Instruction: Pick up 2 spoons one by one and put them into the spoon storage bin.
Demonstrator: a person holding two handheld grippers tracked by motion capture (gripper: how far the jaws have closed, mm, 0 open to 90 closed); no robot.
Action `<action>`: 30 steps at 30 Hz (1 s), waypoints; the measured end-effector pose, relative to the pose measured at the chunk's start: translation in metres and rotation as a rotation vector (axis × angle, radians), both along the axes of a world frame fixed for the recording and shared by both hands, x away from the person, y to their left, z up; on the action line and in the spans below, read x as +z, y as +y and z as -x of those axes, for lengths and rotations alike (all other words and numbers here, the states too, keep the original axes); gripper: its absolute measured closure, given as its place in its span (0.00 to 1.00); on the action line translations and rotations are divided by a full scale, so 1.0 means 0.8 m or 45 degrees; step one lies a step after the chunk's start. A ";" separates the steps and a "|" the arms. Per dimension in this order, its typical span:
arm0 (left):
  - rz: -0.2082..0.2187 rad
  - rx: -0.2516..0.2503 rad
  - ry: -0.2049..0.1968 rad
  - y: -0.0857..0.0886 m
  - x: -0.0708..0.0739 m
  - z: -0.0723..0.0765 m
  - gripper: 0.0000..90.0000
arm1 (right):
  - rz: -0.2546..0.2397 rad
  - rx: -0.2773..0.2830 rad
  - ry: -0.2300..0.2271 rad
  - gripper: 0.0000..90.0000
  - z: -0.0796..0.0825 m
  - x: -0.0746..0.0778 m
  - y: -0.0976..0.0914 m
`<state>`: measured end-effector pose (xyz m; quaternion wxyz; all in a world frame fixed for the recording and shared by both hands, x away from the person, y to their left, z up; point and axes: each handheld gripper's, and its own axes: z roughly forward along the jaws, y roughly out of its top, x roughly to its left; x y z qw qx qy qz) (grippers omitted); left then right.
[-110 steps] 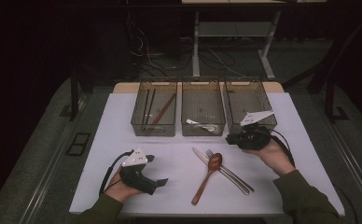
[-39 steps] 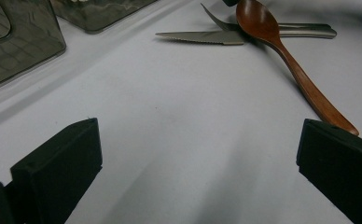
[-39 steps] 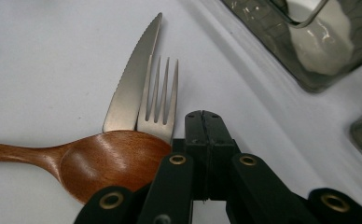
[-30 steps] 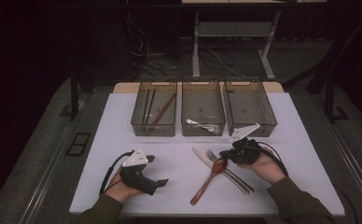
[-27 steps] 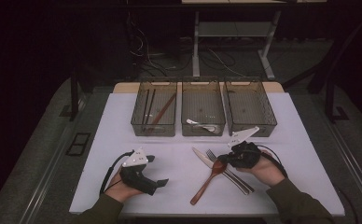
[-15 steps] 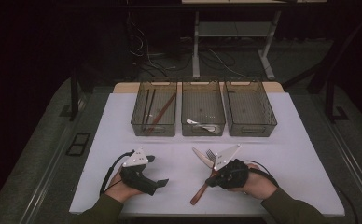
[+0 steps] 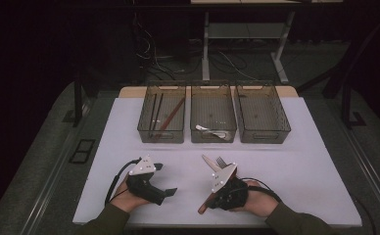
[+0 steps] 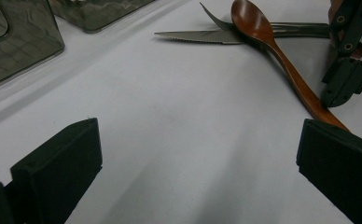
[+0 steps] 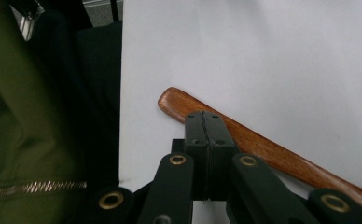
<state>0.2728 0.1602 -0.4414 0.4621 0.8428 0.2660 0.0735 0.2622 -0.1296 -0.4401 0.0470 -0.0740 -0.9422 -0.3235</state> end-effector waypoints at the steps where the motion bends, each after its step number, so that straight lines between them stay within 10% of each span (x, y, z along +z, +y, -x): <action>1: 0.000 0.000 0.000 0.000 0.000 0.000 0.00 | -0.001 0.001 -0.002 0.99 -0.001 0.000 0.002; 30: 0.003 0.000 0.000 0.001 0.000 0.000 0.00 | -0.049 -0.128 -0.068 0.99 -0.049 0.001 0.045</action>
